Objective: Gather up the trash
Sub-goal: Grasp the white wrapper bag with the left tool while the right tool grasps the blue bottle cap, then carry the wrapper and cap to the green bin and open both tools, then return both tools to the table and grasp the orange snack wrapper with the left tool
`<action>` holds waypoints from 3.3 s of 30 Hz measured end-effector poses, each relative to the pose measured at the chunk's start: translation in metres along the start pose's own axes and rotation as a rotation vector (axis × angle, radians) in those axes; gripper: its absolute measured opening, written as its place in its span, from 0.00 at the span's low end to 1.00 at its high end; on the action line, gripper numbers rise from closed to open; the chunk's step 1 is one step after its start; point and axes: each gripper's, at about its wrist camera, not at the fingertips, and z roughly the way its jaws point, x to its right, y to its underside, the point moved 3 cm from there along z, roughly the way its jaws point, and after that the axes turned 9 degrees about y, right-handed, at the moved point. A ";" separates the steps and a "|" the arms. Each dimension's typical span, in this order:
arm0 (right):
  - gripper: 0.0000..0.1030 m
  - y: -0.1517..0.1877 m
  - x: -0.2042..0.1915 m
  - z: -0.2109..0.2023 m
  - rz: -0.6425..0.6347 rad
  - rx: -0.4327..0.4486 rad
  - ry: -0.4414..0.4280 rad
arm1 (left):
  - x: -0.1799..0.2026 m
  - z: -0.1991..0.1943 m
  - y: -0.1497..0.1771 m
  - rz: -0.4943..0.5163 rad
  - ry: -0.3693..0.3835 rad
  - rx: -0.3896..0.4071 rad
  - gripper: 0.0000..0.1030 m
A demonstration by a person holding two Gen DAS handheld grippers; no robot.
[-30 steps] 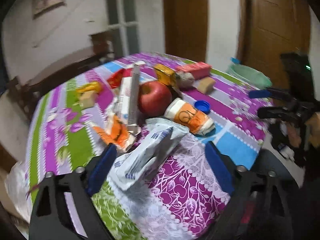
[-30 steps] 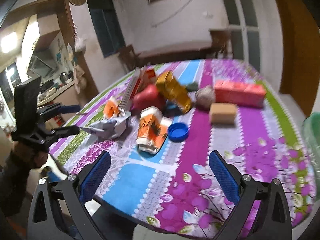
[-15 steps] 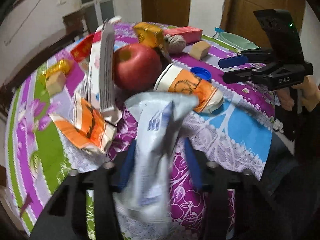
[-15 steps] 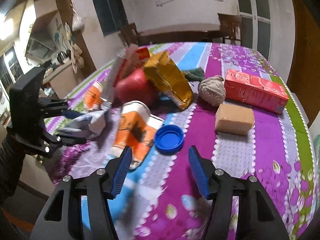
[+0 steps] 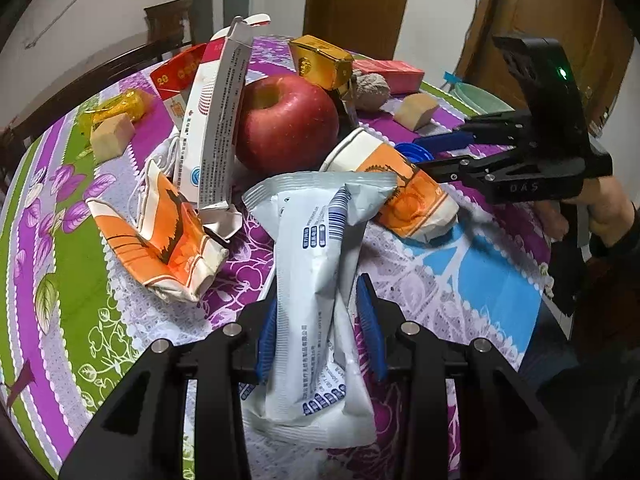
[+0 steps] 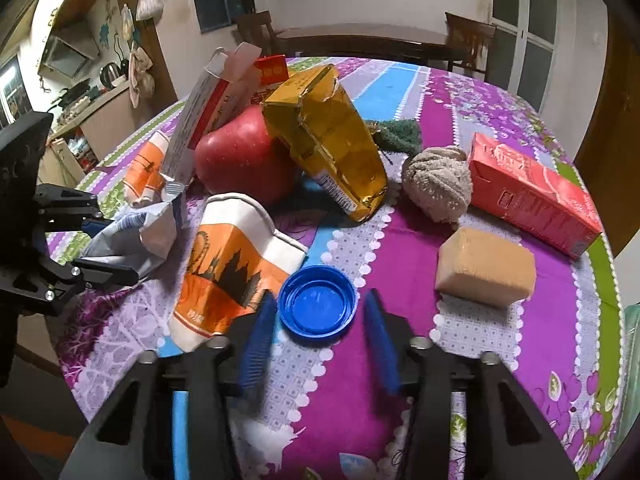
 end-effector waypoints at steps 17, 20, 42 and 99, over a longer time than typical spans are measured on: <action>0.40 0.016 -0.006 -0.102 0.128 0.416 0.224 | 0.045 -0.050 -0.006 -0.212 -0.291 0.379 0.27; 0.40 0.014 -0.010 -0.126 0.133 0.487 0.255 | 0.062 -0.059 -0.011 -0.228 -0.340 0.453 0.27; 0.40 0.030 0.040 -0.207 0.191 0.550 0.327 | 0.132 -0.053 -0.065 -0.164 -0.371 0.580 0.27; 0.67 0.152 0.352 -0.225 0.543 0.313 0.450 | 0.271 0.169 -0.241 0.071 0.111 0.219 0.71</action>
